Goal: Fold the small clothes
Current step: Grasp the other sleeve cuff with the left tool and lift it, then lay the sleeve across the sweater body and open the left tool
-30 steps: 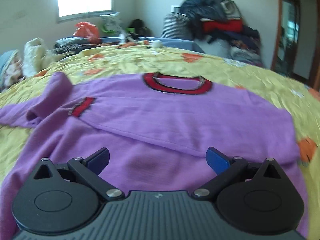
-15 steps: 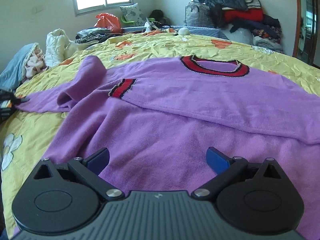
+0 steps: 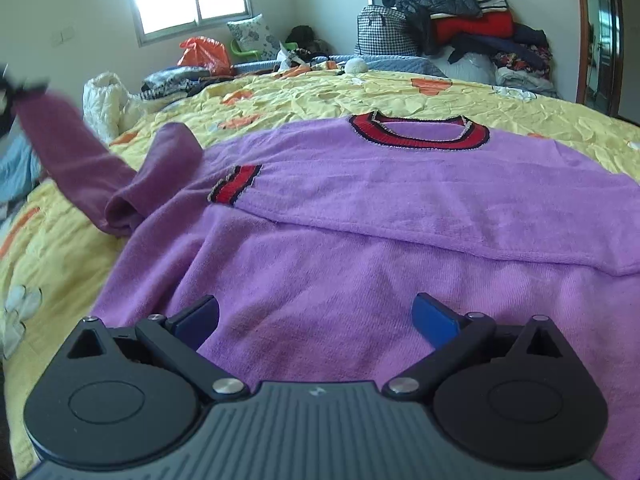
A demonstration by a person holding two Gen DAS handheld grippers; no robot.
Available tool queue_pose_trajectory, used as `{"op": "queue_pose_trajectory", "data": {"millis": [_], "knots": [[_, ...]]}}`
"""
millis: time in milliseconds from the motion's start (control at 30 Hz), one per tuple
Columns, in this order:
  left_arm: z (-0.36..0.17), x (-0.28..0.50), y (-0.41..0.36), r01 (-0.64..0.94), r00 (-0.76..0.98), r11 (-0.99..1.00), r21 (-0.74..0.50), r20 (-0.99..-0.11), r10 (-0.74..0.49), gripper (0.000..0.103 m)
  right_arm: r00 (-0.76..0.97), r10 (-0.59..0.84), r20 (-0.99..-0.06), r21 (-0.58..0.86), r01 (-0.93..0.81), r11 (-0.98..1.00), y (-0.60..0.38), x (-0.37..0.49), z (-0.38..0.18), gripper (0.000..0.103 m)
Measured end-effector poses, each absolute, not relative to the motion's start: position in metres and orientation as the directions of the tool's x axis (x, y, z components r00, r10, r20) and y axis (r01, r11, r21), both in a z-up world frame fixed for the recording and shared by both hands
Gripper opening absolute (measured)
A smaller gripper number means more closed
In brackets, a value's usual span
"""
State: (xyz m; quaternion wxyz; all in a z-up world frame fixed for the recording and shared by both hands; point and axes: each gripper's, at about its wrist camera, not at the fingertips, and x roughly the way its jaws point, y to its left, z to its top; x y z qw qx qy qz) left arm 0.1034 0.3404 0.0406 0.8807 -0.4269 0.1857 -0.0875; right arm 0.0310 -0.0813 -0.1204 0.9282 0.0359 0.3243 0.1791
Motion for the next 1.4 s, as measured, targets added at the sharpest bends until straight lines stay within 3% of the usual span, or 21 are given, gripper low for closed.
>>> {"op": "queue_pose_trajectory", "data": {"millis": [200,433,633,933,1267,1300,1333,1400], "knots": [[0.1,0.162,0.229,0.163,0.844,0.687,-0.708,-0.26,-0.469,0.005,0.739,0.379,-0.557,0.262,-0.277,0.925,-0.096,0.031,-0.12,0.103],[0.107,0.201,0.101,0.253,0.738,0.732,-0.633,-0.363,-0.569,0.005,0.752,0.374,-0.542,0.263,-0.271,0.926,-0.098,0.028,-0.118,0.103],[0.081,0.226,0.008,0.265,0.655,0.725,-0.636,-0.432,-0.619,0.005,0.758,0.396,-0.518,0.316,-0.26,0.912,-0.108,0.025,-0.118,0.103],[0.006,0.246,-0.108,0.159,0.608,0.767,-0.622,-0.55,-0.572,0.005,0.743,0.415,-0.526,0.46,-0.162,0.873,-0.137,0.022,-0.119,0.103],[-0.06,0.264,-0.153,0.157,0.464,0.797,-0.583,-0.669,-0.58,0.006,0.8,0.333,-0.499,0.342,-0.171,0.924,-0.129,-0.013,-0.114,0.103],[-0.067,0.267,-0.158,0.165,0.422,0.784,-0.598,-0.676,-0.604,0.011,0.802,0.327,-0.499,0.348,-0.16,0.924,-0.13,-0.013,-0.114,0.103],[-0.075,0.271,-0.163,0.166,0.364,0.758,-0.631,-0.675,-0.642,0.033,0.806,0.319,-0.498,0.355,-0.146,0.923,-0.132,-0.015,-0.114,0.103],[-0.08,0.275,-0.165,0.155,0.239,0.673,-0.723,-0.633,-0.736,0.057,0.802,0.324,-0.502,0.377,-0.135,0.917,-0.14,-0.016,-0.113,0.103]]}}
